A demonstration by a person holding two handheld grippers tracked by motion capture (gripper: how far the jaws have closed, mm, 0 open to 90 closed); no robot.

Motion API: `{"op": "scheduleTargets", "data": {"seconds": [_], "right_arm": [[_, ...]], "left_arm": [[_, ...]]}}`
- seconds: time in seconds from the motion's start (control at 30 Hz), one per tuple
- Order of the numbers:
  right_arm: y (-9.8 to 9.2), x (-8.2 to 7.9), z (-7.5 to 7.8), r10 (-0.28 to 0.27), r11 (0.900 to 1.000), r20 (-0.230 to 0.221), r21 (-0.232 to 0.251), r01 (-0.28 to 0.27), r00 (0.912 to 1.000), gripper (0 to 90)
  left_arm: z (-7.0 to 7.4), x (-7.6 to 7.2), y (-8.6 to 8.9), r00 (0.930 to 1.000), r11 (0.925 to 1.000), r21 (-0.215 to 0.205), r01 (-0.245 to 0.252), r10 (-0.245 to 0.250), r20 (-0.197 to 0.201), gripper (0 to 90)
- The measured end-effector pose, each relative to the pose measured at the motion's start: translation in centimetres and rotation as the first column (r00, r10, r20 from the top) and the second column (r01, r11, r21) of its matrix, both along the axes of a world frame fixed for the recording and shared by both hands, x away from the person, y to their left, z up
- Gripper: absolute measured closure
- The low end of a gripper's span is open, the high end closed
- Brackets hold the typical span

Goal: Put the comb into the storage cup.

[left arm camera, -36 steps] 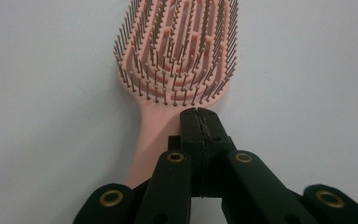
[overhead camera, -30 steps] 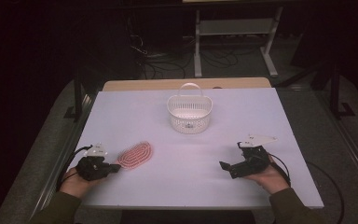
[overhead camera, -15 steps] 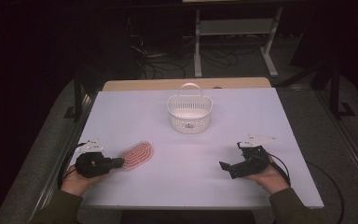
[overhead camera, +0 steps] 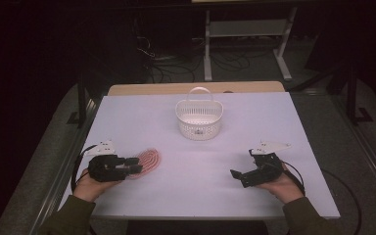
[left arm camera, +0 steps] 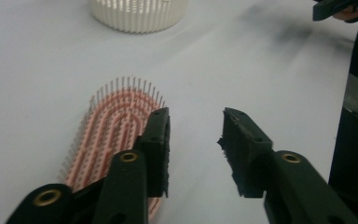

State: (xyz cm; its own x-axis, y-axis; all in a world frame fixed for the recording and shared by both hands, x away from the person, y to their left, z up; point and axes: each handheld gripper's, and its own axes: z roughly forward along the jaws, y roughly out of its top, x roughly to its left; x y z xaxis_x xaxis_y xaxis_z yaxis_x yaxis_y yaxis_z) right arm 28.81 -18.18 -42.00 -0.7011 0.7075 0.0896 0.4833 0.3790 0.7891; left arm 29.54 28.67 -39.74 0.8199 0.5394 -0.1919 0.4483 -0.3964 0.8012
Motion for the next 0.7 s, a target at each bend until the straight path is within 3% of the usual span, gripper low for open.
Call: {"op": "scheduleTargets", "data": {"seconds": [0.27, 0.4, 0.5, 0.53, 0.7], "right_arm": [[0.0, 0.0, 0.0, 0.001, 1.000, -0.004, 0.000, -0.001, 1.0000, 0.0], [0.1, 0.0, 0.0, 0.002, 1.000, -0.004, 0.000, -0.002, 1.0000, 0.0], [0.0, 0.0, 0.0, 0.002, 1.000, -0.004, 0.001, -0.002, 1.0000, 0.0], [0.0, 0.0, 0.0, 0.001, 1.000, -0.002, 0.001, -0.001, 1.0000, 0.0], [0.0, 0.0, 0.1, -0.005, 1.000, -0.002, 0.008, 0.005, 1.0000, 0.0]], "left_arm": [[0.1, 0.4, -1.4, 0.9991, 0.9988, -0.034, 0.035, -0.034, 0.024, 48.3], [0.2, 0.6, -1.8, 0.9974, 0.9979, -0.044, 0.047, -0.044, 0.057, 41.4], [0.2, 0.7, -2.1, 0.9964, 0.9975, -0.044, 0.055, -0.052, 0.067, 36.6], [0.1, 0.8, -2.4, 0.9947, 0.9970, -0.040, 0.066, -0.062, 0.082, 30.7], [-0.1, 1.2, -2.9, 0.9932, 0.9960, -0.031, 0.084, -0.081, 0.083, 20.9]]}}
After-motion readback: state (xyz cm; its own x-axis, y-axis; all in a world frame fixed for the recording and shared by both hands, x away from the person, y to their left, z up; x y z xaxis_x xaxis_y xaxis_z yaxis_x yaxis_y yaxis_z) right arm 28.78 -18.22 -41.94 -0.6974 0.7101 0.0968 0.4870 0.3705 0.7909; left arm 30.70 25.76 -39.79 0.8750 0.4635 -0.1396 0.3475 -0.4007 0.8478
